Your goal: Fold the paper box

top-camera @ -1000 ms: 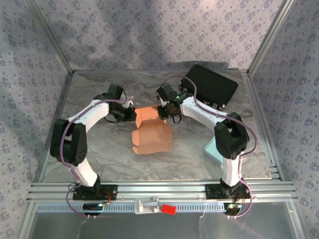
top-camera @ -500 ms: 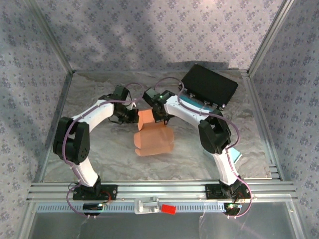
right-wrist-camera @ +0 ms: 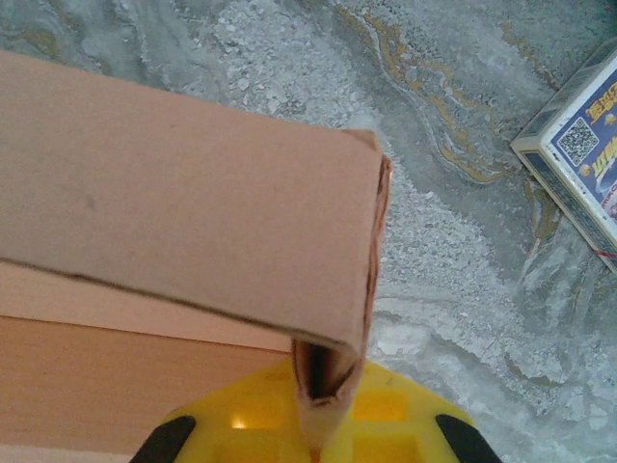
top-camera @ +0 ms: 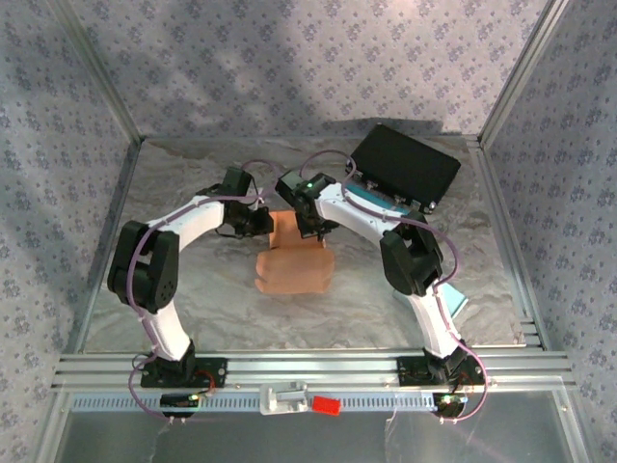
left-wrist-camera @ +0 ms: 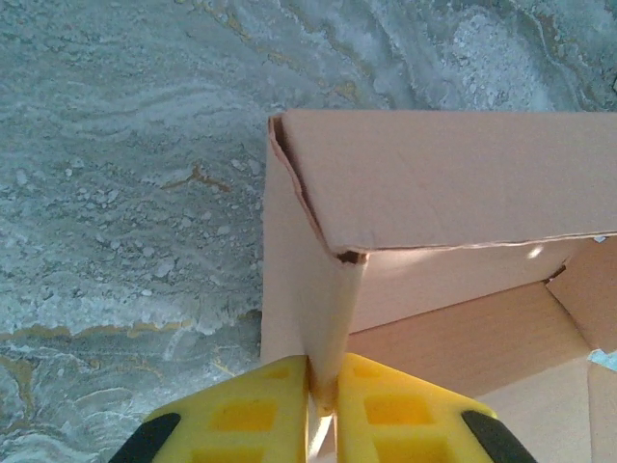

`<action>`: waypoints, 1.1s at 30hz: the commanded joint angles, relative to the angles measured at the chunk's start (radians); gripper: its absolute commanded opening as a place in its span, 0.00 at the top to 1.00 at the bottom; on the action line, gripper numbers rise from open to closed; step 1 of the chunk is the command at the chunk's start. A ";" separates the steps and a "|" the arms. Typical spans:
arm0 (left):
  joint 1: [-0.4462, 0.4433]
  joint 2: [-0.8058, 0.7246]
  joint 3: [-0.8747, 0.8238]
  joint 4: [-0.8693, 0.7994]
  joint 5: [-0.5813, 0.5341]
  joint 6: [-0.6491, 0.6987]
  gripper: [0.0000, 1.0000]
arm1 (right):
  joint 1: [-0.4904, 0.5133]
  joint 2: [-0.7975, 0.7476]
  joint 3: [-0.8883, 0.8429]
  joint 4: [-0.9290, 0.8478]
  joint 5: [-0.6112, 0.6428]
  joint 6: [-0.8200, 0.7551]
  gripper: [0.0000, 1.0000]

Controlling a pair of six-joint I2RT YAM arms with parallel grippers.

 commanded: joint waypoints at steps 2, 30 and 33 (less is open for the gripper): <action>-0.014 0.029 0.001 0.101 0.038 -0.020 0.88 | 0.014 0.016 0.007 -0.027 -0.058 -0.025 1.00; -0.157 0.062 0.062 -0.046 -0.305 -0.054 0.78 | -0.023 0.022 -0.026 0.018 -0.156 -0.035 1.00; -0.145 0.081 0.086 -0.050 -0.299 -0.045 0.77 | -0.030 0.020 -0.031 0.018 -0.161 -0.040 1.00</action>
